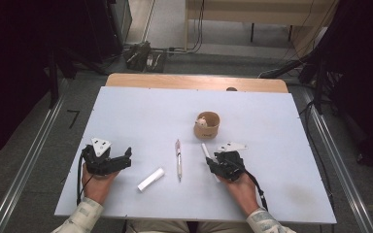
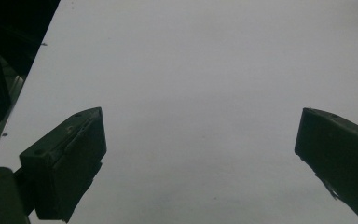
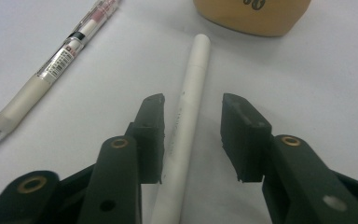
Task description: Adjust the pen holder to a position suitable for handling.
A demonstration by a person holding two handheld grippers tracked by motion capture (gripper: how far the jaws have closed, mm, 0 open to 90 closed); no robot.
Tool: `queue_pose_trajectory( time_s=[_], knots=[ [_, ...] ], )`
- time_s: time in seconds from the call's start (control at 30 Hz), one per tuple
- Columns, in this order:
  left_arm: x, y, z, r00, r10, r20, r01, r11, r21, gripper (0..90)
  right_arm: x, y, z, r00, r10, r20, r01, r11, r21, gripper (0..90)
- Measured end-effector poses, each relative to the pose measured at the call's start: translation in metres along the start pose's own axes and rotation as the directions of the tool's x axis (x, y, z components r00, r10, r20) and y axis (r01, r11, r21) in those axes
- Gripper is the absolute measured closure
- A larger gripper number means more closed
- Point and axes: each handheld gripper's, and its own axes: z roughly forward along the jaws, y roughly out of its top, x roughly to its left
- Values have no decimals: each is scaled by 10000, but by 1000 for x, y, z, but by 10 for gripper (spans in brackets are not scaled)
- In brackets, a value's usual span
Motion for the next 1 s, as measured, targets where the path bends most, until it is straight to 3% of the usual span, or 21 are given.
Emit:
queue_pose_trajectory(
  time_s=[0.5, 1.0],
  knots=[
    [-1, 0, 1, 10000, -16, -1, 16, 10000, 29, 31, 2, 4, 11, 9999, -103, 80, 101, 9997, 226, 621],
    [0, 0, 0, 10000, -28, -2, 28, 10000, 11, 31, 4, 6, 10, 9996, -200, 202, 190, 9986, 495, 638]
  ],
)
